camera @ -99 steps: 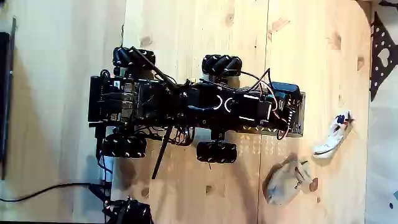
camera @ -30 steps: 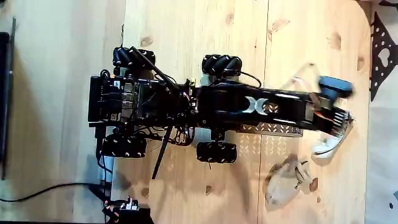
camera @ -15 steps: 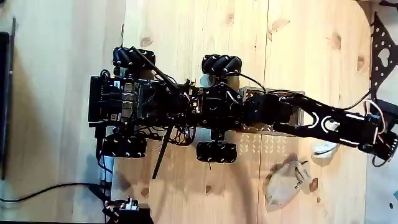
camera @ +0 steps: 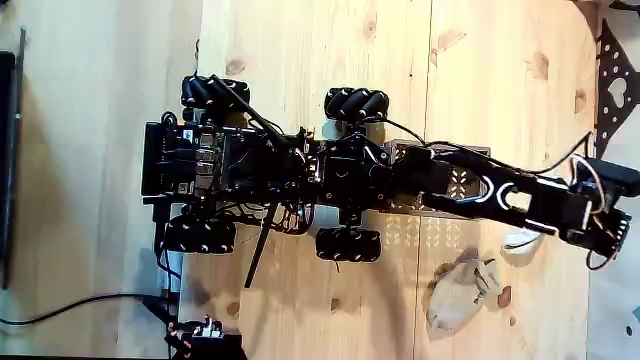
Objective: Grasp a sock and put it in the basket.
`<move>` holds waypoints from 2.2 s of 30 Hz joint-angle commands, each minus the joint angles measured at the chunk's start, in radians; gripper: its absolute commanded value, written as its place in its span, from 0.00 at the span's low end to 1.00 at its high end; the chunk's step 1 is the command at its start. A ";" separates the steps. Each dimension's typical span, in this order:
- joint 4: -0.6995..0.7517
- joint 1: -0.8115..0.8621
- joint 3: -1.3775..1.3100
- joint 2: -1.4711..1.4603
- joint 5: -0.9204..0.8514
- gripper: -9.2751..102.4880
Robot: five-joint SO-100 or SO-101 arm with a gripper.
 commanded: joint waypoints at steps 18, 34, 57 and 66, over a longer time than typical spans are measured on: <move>-0.264 0.005 -0.051 0.100 0.089 0.09; -0.489 -0.014 -0.051 -0.229 0.014 0.09; -0.304 -0.104 -0.052 -0.621 -0.126 0.34; -0.416 -0.100 -0.052 -0.749 -0.179 0.36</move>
